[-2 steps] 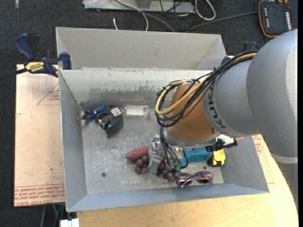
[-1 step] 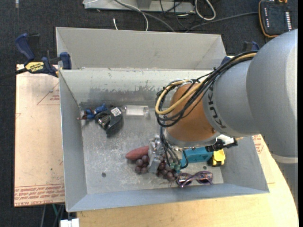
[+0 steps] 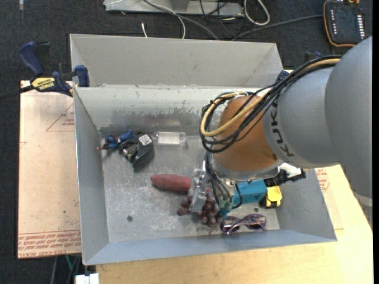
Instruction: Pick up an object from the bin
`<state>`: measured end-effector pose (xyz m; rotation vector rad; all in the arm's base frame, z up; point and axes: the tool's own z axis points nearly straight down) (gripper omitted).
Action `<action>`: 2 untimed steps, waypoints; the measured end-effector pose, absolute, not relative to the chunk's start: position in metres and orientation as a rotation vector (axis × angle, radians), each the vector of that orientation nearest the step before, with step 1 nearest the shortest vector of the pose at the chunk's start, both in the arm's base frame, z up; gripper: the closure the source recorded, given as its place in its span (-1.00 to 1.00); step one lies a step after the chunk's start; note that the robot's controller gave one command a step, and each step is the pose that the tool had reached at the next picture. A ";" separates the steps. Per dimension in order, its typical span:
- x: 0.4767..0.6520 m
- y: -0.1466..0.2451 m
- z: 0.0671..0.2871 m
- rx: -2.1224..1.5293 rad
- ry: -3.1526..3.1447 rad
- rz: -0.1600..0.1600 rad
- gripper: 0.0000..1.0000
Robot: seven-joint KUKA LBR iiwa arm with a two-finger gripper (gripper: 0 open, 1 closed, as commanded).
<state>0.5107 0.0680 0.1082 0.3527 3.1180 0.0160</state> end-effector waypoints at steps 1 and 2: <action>0.514 0.069 0.131 0.350 3.109 0.022 1.00; 0.513 0.069 0.146 0.350 3.113 0.022 1.00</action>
Offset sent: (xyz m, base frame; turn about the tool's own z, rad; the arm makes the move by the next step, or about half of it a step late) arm 0.0025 0.0008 0.0547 -0.0008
